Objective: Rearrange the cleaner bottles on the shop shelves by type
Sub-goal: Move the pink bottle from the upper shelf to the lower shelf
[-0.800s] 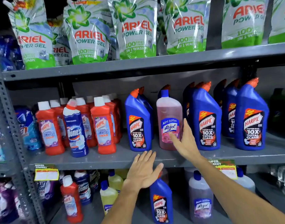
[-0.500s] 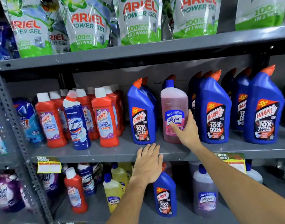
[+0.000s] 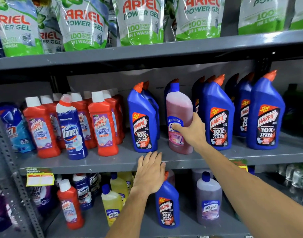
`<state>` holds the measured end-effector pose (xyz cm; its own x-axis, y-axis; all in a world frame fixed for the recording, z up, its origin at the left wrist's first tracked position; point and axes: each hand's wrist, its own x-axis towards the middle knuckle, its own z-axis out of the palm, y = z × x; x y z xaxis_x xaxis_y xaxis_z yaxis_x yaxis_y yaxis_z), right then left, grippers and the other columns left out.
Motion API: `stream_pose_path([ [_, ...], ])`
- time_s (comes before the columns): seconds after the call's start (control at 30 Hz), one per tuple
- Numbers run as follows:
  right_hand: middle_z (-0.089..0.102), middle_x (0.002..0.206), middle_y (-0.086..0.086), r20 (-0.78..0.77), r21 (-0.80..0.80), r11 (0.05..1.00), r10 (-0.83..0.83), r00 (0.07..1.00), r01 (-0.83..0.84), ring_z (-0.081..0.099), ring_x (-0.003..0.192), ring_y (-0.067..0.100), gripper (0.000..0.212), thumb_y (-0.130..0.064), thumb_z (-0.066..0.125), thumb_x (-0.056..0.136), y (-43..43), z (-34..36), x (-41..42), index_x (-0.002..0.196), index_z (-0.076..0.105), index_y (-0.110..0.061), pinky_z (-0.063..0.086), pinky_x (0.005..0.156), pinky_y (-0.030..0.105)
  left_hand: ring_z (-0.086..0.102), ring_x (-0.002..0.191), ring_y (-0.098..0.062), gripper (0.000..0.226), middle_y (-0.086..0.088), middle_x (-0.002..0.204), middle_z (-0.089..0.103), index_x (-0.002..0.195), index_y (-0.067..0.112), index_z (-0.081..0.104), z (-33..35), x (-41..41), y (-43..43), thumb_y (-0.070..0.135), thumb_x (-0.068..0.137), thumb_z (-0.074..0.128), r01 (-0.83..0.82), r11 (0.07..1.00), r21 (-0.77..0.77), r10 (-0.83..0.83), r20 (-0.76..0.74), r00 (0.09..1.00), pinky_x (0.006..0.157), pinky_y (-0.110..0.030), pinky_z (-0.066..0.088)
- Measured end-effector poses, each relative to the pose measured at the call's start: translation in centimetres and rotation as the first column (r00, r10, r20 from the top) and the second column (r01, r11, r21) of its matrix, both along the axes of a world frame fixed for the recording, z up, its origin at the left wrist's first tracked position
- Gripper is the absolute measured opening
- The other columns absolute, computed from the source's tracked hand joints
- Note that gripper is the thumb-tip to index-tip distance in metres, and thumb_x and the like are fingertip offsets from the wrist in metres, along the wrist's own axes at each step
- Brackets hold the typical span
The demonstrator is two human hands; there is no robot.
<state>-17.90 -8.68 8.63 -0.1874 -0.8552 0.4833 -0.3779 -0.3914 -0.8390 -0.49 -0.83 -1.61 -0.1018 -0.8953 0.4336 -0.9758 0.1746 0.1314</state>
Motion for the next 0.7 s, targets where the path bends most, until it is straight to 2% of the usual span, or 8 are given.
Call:
stream_pose_path([
  [0.23,0.067,0.112,-0.007,0.132,-0.107,0.994,0.032,0.991,-0.018,0.068,0.105,0.019,0.074,-0.057,0.086,0.061,4.1,-0.8,-1.2,0.120,0.052,-0.028,0.061,0.086,0.047,0.026,0.144,-0.018,0.051,0.002,0.155,0.036,0.150,0.020,0.032,0.2,-0.1,-0.2,0.038,0.103,0.025,0.007,1.000,-0.017,-0.007,-0.015,1.000,0.120,-0.043,0.015],
  [0.37,0.069,0.108,-0.016,0.166,-0.157,0.988,0.020,0.986,0.006,0.070,0.097,0.004,0.071,-0.054,0.090,0.062,7.6,-0.7,-2.5,0.120,0.055,-0.031,0.064,0.078,0.033,0.027,0.144,-0.018,0.051,0.001,0.156,0.036,0.150,0.018,0.032,0.2,-0.2,-0.1,0.038,0.103,0.026,0.004,1.000,-0.012,-0.004,-0.009,1.000,0.119,-0.044,0.017],
  [0.5,0.072,0.107,-0.015,0.181,-0.183,0.983,0.017,0.983,0.017,0.071,0.098,0.006,0.068,-0.050,0.093,0.060,11.0,-2.4,-3.7,0.117,0.059,-0.033,0.062,0.080,0.032,0.028,0.145,-0.022,0.052,-0.002,0.156,0.038,0.150,0.016,0.035,0.2,-0.2,-0.1,0.039,0.104,0.027,0.004,0.999,-0.039,-0.005,-0.025,1.000,0.120,-0.045,0.017],
  [0.6,0.072,0.097,-0.024,0.195,-0.178,0.984,0.023,0.981,0.012,0.071,0.091,0.002,0.061,-0.051,0.093,0.056,13.4,-4.9,-4.4,0.105,0.058,-0.040,0.061,0.076,0.024,0.017,0.151,-0.024,0.057,-0.005,0.161,0.032,0.153,0.014,0.028,-0.4,-0.1,0.2,0.042,0.104,0.025,0.008,0.995,-0.096,-0.011,-0.025,1.000,0.123,-0.046,0.012],
  [0.7,0.072,0.098,-0.023,0.186,-0.138,0.990,0.026,0.982,0.000,0.072,0.088,0.001,0.061,-0.046,0.094,0.057,15.0,-8.3,-5.1,0.106,0.059,-0.039,0.059,0.070,0.019,0.003,0.154,-0.022,0.062,-0.005,0.166,0.015,0.157,0.014,0.013,-2.7,0.3,1.3,0.044,0.103,0.023,-0.016,0.972,-0.236,0.011,-0.026,1.000,0.124,-0.044,0.006],
])
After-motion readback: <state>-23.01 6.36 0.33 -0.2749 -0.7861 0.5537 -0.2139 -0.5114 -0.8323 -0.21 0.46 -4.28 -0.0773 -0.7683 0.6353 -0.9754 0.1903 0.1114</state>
